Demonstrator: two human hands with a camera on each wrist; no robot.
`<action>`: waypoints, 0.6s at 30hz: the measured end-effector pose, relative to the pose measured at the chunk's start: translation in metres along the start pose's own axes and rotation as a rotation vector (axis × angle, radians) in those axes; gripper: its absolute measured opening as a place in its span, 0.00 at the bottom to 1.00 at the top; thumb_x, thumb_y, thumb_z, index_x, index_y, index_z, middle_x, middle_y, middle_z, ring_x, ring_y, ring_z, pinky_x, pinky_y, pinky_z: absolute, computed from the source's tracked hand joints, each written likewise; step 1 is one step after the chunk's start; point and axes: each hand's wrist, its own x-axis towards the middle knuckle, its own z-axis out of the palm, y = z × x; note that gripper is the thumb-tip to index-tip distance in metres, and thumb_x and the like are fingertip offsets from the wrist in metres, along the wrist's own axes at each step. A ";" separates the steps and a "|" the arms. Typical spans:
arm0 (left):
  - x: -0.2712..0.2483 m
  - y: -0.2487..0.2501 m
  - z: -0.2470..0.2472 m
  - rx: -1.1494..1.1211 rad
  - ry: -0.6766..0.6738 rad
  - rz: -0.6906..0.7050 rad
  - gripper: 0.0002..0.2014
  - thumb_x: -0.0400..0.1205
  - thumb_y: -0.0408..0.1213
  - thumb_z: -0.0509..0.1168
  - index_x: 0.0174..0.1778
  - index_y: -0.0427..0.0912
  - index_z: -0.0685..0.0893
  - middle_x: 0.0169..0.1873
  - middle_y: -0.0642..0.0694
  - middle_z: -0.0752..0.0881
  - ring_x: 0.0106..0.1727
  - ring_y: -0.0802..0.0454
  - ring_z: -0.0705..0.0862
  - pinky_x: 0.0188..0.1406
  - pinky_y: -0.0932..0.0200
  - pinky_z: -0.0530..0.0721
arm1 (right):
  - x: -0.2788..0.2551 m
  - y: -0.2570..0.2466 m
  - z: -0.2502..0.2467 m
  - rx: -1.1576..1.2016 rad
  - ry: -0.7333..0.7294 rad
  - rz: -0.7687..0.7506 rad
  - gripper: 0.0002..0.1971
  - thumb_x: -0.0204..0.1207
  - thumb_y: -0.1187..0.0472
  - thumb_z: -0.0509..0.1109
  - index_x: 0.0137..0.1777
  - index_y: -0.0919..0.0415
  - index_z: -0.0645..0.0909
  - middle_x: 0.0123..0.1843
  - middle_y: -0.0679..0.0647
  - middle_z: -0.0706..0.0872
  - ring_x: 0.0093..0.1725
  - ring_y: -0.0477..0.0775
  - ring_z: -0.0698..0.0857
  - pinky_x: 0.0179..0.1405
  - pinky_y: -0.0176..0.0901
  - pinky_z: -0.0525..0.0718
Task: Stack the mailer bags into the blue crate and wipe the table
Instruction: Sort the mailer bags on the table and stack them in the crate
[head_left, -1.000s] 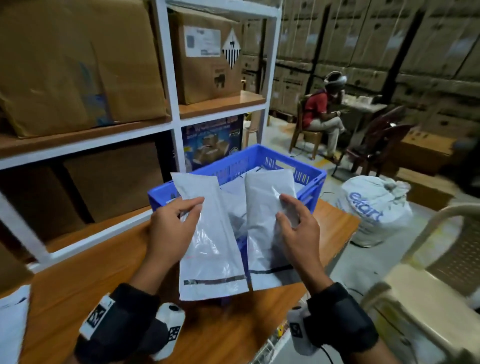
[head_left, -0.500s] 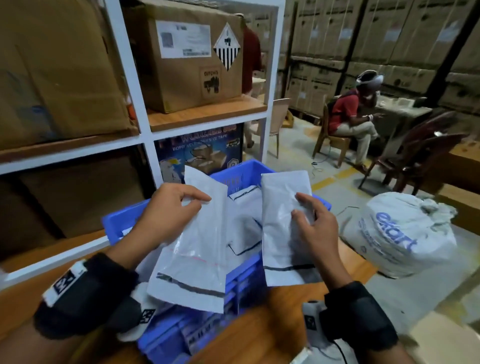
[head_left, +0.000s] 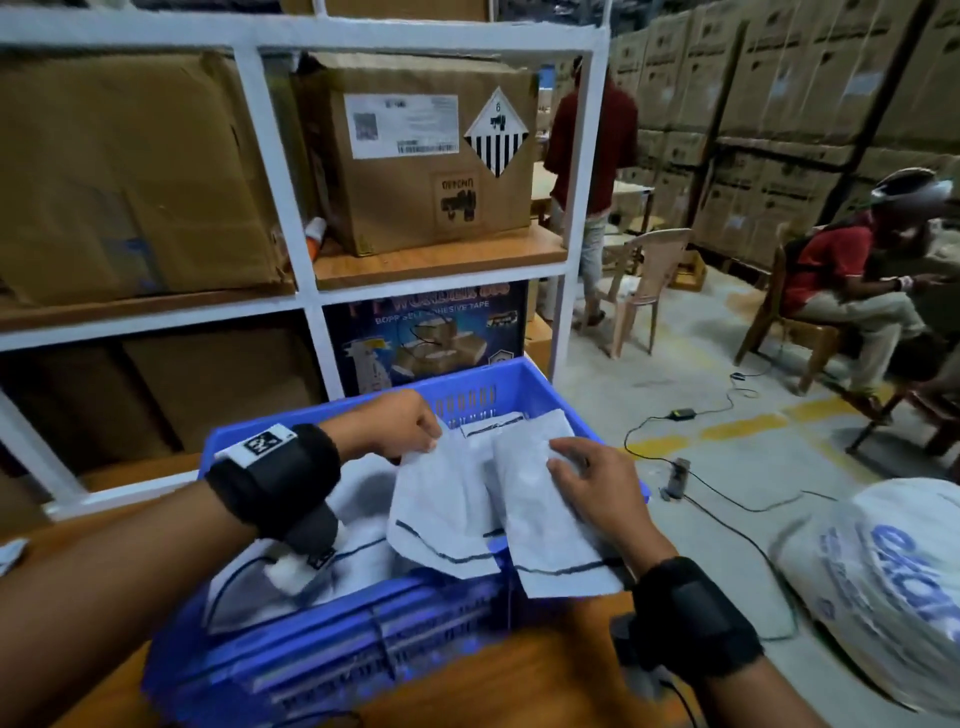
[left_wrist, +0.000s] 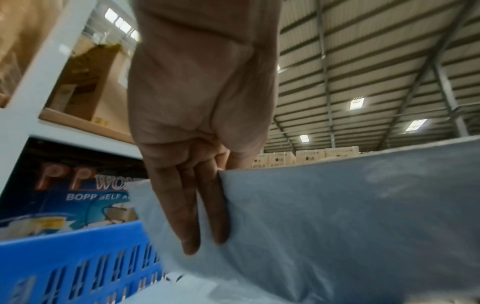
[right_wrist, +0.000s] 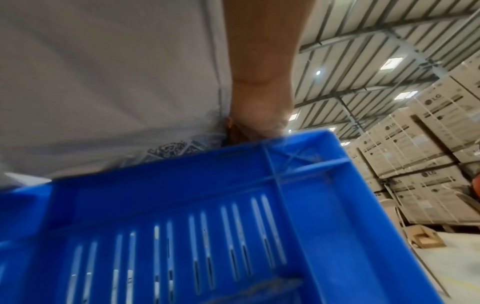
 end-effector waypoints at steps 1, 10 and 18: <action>0.009 0.000 0.000 -0.012 0.006 -0.019 0.08 0.80 0.30 0.70 0.54 0.38 0.90 0.56 0.48 0.89 0.57 0.44 0.88 0.54 0.47 0.88 | 0.002 0.001 0.001 -0.018 -0.012 0.003 0.15 0.77 0.58 0.74 0.63 0.57 0.88 0.58 0.49 0.91 0.58 0.46 0.87 0.52 0.21 0.72; 0.042 -0.003 0.033 0.212 -0.122 -0.190 0.27 0.82 0.41 0.70 0.76 0.39 0.73 0.74 0.37 0.75 0.69 0.39 0.79 0.62 0.52 0.79 | 0.003 0.005 0.004 -0.105 -0.101 -0.011 0.13 0.79 0.56 0.71 0.62 0.55 0.87 0.55 0.53 0.92 0.59 0.55 0.87 0.56 0.48 0.82; 0.058 -0.015 0.067 0.590 -0.382 -0.200 0.61 0.69 0.70 0.71 0.87 0.49 0.42 0.85 0.36 0.50 0.85 0.35 0.52 0.82 0.35 0.58 | 0.001 0.002 0.004 -0.124 -0.094 -0.023 0.10 0.80 0.58 0.68 0.57 0.59 0.87 0.51 0.55 0.91 0.53 0.58 0.87 0.48 0.50 0.82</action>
